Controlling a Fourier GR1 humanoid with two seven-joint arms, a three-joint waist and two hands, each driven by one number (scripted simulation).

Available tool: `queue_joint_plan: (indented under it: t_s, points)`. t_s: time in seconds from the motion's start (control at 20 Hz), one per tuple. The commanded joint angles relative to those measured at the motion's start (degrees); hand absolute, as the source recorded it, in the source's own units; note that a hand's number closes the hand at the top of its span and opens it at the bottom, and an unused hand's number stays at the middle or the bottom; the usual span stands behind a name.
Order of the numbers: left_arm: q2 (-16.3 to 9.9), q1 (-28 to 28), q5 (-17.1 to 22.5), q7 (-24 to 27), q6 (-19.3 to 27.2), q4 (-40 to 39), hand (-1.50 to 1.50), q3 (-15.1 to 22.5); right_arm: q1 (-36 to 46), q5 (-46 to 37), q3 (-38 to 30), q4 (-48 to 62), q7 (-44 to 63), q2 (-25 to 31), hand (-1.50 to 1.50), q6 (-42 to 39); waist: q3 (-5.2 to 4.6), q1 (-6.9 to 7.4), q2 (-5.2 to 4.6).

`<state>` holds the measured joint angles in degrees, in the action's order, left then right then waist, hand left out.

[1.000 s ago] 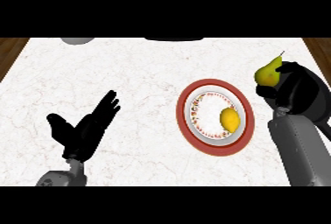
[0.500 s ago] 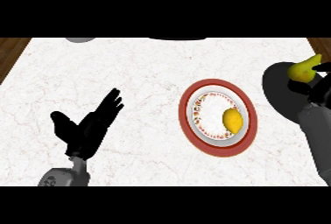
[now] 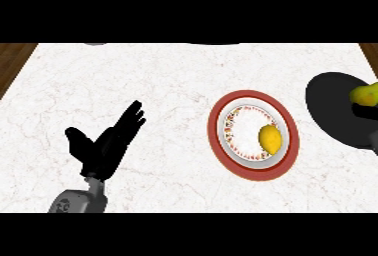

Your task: Pick the pear from the plate and place it in the pan

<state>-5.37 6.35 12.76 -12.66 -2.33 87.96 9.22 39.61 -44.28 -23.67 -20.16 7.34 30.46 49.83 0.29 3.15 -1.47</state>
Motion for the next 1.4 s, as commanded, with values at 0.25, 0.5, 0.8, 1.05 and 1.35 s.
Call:
queue_joint_plan:
  t_s: [0.25, 0.5, 0.8, 1.05, 1.35]
  points:
    - [1.51, 0.5, -0.88, 1.67, 0.51, -1.76, 0.0, 0.32, 1.9, 7.66, -6.61, 4.84, -9.74, 1.86, -1.5, -8.07, 0.2, -0.23, -0.14]
    - [-1.91, -0.61, 0.85, 1.13, -1.82, -0.61, 0.0, -2.17, 1.39, 17.86, -14.59, -2.0, -22.86, -0.75, -1.5, -8.0, 0.36, -0.69, 0.06]
    - [-0.94, -1.55, 0.75, 1.32, -1.2, -1.36, 0.0, -2.13, -2.49, 30.03, -23.91, -0.67, -32.47, -0.04, -1.5, -21.7, 0.14, -1.65, 0.39]
    - [0.22, 0.33, 0.75, -2.35, 0.58, 1.13, 0.0, -1.71, -8.2, 32.71, -24.84, 2.78, -38.59, 2.34, -1.5, -33.85, -0.06, -2.46, 0.96]
    - [-1.19, -1.39, 0.47, -1.93, -0.58, 1.68, 0.0, -2.68, -13.05, 35.64, -25.15, 4.1, -44.08, 6.16, -1.5, -46.63, -0.17, -2.7, 1.22]
